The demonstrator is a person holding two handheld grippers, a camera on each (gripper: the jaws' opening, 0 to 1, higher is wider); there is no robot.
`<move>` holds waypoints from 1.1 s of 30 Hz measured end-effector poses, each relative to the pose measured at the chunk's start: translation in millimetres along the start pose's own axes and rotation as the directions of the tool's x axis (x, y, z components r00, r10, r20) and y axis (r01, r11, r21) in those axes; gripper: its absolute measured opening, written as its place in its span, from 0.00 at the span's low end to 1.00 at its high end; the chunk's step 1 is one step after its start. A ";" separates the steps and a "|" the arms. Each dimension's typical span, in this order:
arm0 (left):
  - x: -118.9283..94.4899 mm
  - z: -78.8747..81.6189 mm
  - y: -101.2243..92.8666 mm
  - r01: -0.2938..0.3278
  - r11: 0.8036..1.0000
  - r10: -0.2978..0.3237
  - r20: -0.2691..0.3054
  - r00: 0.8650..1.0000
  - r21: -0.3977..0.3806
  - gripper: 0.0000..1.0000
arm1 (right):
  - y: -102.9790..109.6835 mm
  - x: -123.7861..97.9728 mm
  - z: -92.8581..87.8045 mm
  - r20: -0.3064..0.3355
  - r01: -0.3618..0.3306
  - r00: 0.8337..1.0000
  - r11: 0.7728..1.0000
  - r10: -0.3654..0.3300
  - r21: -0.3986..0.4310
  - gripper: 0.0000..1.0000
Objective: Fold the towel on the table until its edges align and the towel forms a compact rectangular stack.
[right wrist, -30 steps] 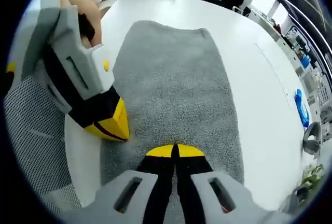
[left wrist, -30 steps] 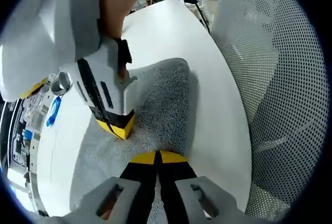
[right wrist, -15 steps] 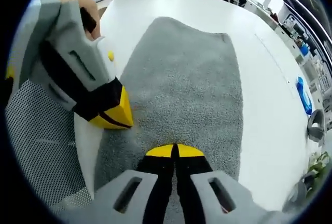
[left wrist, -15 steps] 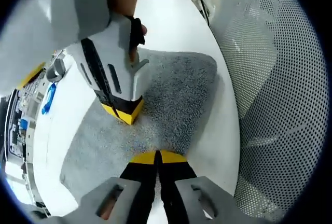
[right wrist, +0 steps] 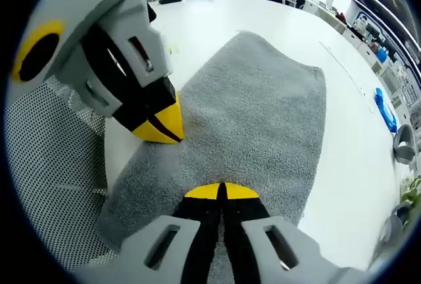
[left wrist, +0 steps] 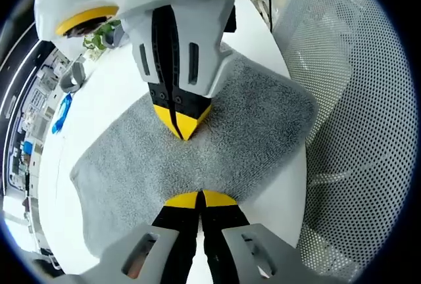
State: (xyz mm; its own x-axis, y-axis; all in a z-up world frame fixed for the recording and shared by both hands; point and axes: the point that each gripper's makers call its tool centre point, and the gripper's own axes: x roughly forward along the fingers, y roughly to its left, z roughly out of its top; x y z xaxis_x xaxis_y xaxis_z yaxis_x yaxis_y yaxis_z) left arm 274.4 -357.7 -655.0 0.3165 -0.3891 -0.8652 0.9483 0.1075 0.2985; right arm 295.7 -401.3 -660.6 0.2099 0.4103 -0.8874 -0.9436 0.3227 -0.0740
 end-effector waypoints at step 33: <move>5.4 -20.1 42.3 -0.093 0.995 0.093 0.001 0.996 -0.047 0.01 | 7.8 3.4 12.8 0.144 -0.007 0.989 0.988 -0.015 0.152 0.00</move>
State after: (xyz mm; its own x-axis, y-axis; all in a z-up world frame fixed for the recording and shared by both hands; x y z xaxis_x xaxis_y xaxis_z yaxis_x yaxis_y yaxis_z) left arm 316.7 -336.9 -655.1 0.4030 -0.3784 -0.8333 0.9150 0.1861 0.3580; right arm 292.3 -386.5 -658.3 0.2585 0.5239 -0.8116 -0.8953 0.4455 0.0024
